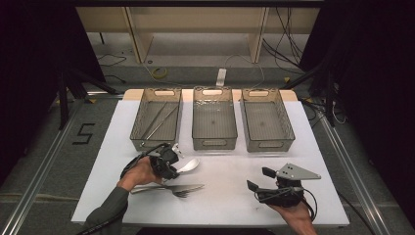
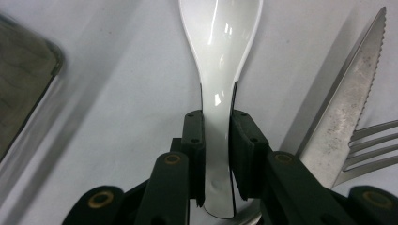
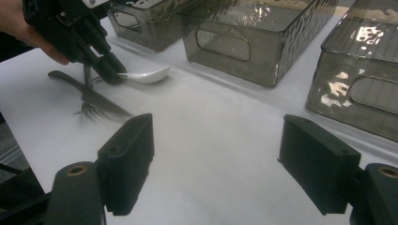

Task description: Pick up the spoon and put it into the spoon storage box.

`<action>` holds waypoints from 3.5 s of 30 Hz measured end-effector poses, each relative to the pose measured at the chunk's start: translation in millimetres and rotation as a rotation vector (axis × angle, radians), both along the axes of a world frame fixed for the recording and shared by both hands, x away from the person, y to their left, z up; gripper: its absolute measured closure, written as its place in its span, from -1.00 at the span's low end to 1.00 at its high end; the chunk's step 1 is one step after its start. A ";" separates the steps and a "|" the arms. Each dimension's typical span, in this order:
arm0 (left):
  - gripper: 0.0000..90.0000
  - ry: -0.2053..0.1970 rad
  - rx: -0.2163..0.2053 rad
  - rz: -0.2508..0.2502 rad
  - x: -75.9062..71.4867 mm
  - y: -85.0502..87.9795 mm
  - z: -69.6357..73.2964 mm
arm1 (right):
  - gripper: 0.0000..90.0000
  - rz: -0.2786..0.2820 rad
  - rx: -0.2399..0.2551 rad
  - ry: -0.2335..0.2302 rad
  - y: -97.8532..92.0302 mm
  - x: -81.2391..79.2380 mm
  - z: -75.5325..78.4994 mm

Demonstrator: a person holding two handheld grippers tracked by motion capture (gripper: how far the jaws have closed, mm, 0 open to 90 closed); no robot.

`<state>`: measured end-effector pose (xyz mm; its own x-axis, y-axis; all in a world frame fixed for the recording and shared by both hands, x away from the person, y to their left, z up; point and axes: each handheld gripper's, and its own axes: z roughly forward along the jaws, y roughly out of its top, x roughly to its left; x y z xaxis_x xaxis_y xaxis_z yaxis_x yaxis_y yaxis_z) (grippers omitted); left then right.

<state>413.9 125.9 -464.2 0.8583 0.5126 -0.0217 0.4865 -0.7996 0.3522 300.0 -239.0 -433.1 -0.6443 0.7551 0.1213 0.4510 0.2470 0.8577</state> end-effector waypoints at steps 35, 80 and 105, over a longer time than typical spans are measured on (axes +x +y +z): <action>0.90 0.055 -0.032 0.128 4.3 2.6 0.6 | -0.39 -0.004 0.008 0.002 -1.0 -0.2 0.2; 0.89 -0.173 -0.331 0.224 34.1 -11.3 82.4 | -0.39 -0.019 0.013 0.004 -4.0 0.3 -1.0; 0.89 -0.191 -0.387 0.290 64.7 -34.6 90.9 | -0.39 -0.021 0.018 0.010 -4.2 0.2 -0.7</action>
<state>478.6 91.3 -373.3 0.6892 0.7155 -0.1141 0.5673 -0.4348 0.6994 300.3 -243.2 -433.8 -0.6273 0.7659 0.1414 0.4644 0.2221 0.8573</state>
